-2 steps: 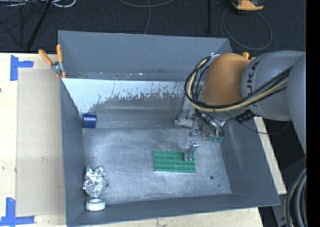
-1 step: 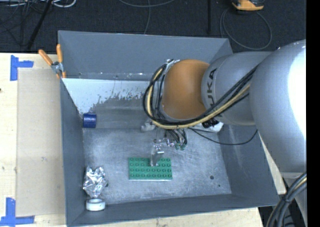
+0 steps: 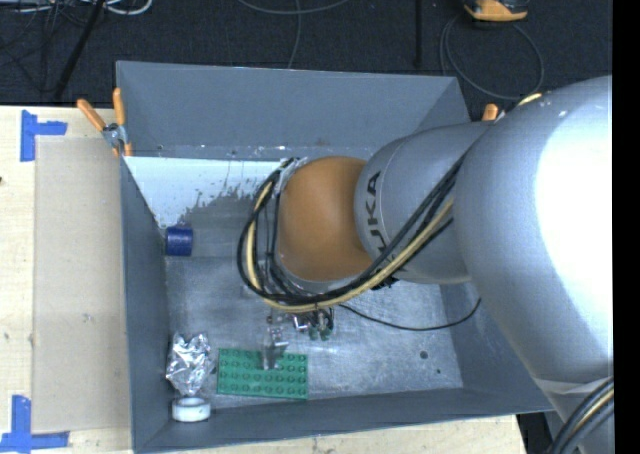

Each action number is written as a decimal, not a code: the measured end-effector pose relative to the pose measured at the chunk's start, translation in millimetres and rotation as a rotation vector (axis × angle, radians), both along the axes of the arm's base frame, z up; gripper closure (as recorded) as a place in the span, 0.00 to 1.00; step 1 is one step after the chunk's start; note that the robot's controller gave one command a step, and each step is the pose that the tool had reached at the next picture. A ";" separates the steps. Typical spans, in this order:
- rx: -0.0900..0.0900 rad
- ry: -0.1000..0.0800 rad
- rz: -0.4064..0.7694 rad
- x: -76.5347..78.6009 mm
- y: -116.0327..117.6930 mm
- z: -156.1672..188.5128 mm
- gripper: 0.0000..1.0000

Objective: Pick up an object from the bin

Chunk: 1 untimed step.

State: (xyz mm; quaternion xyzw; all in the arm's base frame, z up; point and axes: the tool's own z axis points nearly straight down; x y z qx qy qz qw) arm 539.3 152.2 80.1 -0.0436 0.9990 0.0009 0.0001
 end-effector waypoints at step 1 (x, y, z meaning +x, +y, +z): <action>-0.004 -0.002 0.192 7.5 -87.8 52.5 0.00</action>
Offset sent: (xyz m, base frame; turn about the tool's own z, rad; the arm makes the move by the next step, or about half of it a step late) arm 0.0067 -0.0857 0.0523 -0.1953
